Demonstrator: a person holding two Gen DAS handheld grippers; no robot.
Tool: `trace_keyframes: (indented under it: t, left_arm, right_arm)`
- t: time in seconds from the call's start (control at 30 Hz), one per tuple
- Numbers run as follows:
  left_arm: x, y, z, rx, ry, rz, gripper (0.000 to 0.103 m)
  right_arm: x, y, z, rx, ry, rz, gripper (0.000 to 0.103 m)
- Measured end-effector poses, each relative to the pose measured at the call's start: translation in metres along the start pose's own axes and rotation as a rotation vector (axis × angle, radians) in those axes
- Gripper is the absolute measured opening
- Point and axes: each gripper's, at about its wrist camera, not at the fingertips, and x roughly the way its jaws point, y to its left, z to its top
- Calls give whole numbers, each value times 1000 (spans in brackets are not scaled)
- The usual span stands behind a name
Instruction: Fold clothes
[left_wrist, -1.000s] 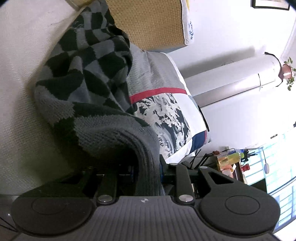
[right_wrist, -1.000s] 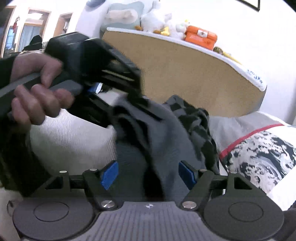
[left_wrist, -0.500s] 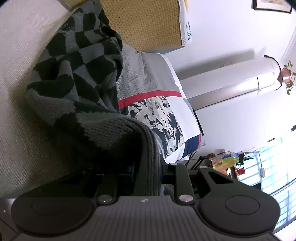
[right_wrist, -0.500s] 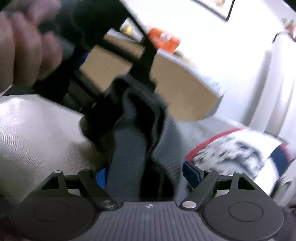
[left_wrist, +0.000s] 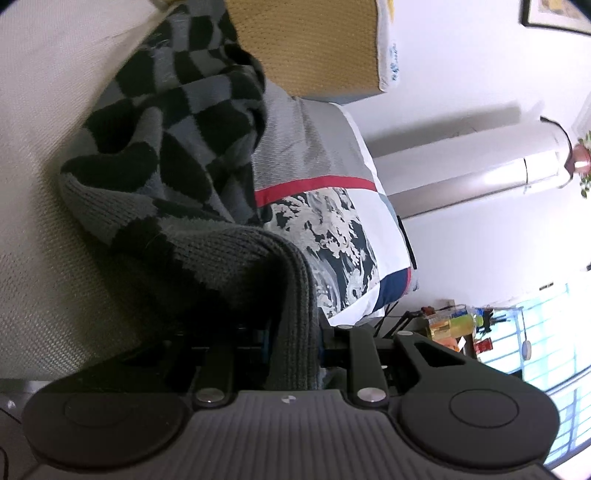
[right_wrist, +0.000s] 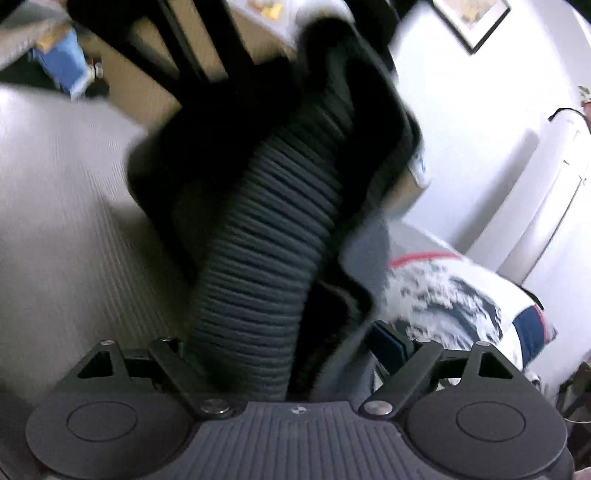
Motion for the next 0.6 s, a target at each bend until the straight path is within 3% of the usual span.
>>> trace_keyframes:
  t: [0.1, 0.17, 0.33, 0.43, 0.5, 0.53, 0.6]
  left_arm:
    - [0, 2, 1, 10, 4, 10, 22]
    - [1, 3, 0, 13, 11, 12, 22]
    - [5, 5, -4, 3, 17, 10, 22]
    - [4, 5, -4, -3, 5, -9, 19]
    - [4, 4, -3, 5, 6, 0, 19]
    - [4, 5, -3, 12, 12, 6, 19]
    - [5, 9, -5, 13, 20, 15, 19]
  right_arm:
    - [-1, -19, -12, 19, 16, 62, 84]
    - [-2, -30, -19, 19, 20, 127, 66]
    - [-1, -38, -34, 9, 82, 154, 66]
    - [8, -32, -40, 17, 165, 139, 76]
    - [9, -27, -48, -11, 172, 118, 76]
    - [10, -26, -51, -20, 180, 125, 71]
    - [14, -33, -56, 16, 196, 164, 52]
